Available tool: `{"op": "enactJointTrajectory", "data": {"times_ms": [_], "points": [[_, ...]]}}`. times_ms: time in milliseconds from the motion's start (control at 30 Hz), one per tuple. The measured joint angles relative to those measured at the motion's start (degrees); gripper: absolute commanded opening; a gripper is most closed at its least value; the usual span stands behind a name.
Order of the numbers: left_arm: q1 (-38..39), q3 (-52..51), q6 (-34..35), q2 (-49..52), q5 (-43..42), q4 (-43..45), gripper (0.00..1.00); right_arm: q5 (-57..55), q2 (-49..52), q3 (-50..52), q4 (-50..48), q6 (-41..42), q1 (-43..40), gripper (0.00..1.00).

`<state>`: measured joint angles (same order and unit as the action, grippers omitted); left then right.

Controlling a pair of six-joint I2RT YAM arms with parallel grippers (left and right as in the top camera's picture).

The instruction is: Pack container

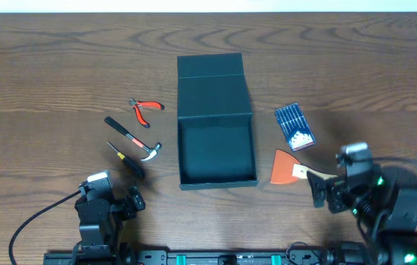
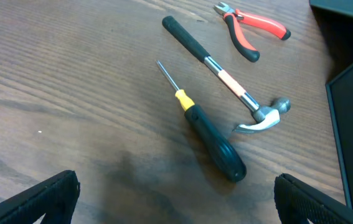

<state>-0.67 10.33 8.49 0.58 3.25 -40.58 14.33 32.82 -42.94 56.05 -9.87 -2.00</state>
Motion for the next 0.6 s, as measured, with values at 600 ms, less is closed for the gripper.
{"op": "enactJointTrajectory", "data": {"times_ms": [600], "points": [[0.0,0.0,0.0,0.0,0.0,0.0,0.99,1.1,24.5,-23.8,26.8,-17.8,0.0,0.99]]}}
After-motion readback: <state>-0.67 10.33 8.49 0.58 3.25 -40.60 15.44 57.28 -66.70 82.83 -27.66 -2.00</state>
